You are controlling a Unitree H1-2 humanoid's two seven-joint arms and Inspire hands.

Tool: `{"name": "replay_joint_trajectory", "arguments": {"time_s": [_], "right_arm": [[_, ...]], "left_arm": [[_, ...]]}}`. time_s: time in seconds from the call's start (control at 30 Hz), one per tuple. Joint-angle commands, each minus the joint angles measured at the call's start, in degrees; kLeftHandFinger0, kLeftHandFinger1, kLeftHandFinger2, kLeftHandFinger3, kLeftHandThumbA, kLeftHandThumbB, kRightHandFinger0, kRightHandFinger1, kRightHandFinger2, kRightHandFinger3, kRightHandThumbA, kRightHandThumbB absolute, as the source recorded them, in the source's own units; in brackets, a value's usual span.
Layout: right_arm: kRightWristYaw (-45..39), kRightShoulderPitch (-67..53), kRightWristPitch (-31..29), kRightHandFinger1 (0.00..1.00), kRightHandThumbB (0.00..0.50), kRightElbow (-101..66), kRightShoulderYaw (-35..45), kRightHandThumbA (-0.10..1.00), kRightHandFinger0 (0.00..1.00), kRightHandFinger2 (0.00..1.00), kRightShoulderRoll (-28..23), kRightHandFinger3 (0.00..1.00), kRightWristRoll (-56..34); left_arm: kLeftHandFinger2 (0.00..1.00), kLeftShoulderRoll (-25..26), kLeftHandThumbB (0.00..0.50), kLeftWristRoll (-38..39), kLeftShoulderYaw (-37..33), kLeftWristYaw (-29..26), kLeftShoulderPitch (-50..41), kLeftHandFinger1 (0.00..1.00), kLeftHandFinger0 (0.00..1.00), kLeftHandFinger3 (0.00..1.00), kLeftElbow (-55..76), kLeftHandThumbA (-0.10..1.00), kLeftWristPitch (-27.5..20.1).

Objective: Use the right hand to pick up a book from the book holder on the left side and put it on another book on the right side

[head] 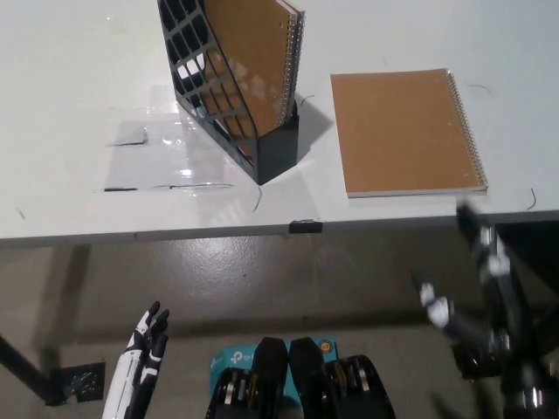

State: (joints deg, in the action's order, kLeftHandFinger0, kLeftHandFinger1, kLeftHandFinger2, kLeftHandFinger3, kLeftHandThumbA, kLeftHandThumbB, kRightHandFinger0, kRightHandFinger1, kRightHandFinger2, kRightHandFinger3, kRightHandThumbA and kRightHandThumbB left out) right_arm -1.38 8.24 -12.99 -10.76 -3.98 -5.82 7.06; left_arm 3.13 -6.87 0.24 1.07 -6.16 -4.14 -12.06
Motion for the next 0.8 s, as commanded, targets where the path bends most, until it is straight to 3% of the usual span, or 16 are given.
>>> {"name": "replay_joint_trajectory", "arguments": {"time_s": [0.0,0.13,0.3,0.4,0.47,0.77], "right_arm": [[-4.3,14.7,12.4,1.00,0.180,0.8,-0.7,0.80,1.00,1.00,-0.5,1.00,-2.1],[-4.8,25.9,15.1,1.00,0.220,11.2,-0.7,0.88,1.00,1.00,0.4,1.00,-2.6],[-5.1,39.8,16.1,1.00,0.255,26.4,0.1,0.88,1.00,1.00,1.6,1.00,-4.0],[-4.7,46.4,15.1,1.00,0.231,34.6,0.3,0.88,1.00,1.00,1.8,1.00,-3.6],[-4.9,49.8,15.7,1.00,0.249,39.0,0.9,0.90,1.00,1.00,2.3,1.00,-4.6],[-4.2,63.5,15.2,1.00,0.261,60.0,4.4,0.90,1.00,1.00,5.0,1.00,-8.0]], "left_arm": [[1.00,0.2,0.124,-0.9,0.1,-1.5,-0.1,1.00,1.00,1.00,0.3,0.94,-3.4],[1.00,0.0,0.122,-1.0,0.0,-1.7,0.2,1.00,1.00,1.00,0.0,0.94,-3.5],[1.00,0.3,0.115,-1.3,0.1,-1.6,0.2,1.00,1.00,1.00,0.3,0.93,-3.2],[1.00,0.3,0.118,-0.3,-0.1,-0.8,0.3,1.00,1.00,1.00,0.4,0.93,-3.2],[1.00,-0.1,0.149,0.1,-0.2,-0.7,0.1,1.00,1.00,1.00,0.7,0.92,-2.2],[1.00,-0.1,0.149,-1.2,-0.8,-1.1,-0.4,1.00,1.00,1.00,0.4,0.94,-3.0]]}}
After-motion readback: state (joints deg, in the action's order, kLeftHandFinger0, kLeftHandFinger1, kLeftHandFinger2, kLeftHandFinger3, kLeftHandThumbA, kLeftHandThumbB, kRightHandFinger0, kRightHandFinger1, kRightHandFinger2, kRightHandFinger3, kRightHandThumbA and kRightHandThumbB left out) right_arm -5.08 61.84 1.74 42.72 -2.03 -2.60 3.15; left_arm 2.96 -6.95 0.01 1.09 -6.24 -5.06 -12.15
